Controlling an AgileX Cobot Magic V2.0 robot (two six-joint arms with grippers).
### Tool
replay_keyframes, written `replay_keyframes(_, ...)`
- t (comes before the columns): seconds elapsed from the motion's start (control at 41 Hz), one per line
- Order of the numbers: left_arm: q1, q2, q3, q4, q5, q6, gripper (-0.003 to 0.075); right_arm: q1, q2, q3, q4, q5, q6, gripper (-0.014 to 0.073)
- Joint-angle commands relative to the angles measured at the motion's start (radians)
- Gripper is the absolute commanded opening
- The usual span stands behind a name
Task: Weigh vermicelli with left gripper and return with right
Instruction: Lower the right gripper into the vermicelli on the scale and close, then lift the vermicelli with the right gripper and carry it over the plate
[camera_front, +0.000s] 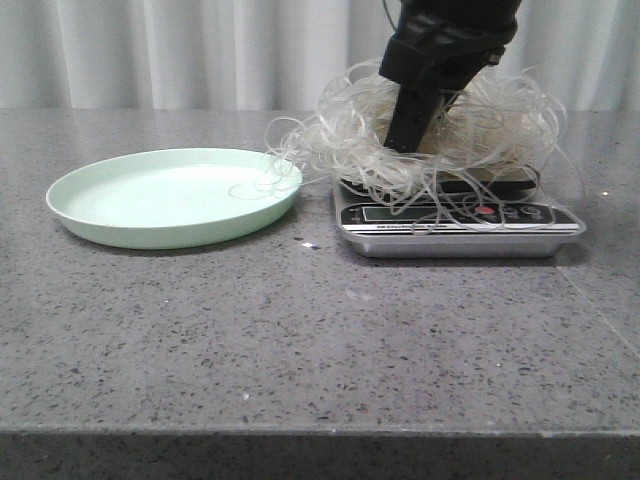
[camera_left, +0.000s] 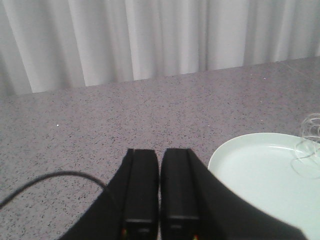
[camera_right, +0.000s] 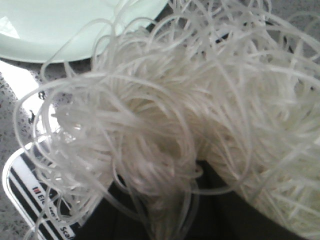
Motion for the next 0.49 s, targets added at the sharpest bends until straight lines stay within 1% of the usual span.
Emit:
replay_keyframes(0.0,-0.002,-0.003,-0.027,-0.009,-0.073,-0.009,0.0137,-0.003,-0.064,-0.023,-0.012,-0.022,-0.010,0.0150)
replay_keyframes(0.22,-0.002,-0.003,-0.027,-0.009,-0.073,-0.009,0.0137,-0.003,-0.099,-0.080,-0.006,-0.014,-0.010,0.0150)
replay_keyframes(0.463,-0.002,-0.003,-0.027,-0.009,-0.073,-0.009,0.0137,-0.003,-0.109,-0.250,0.000,-0.010,-0.008,0.0150)
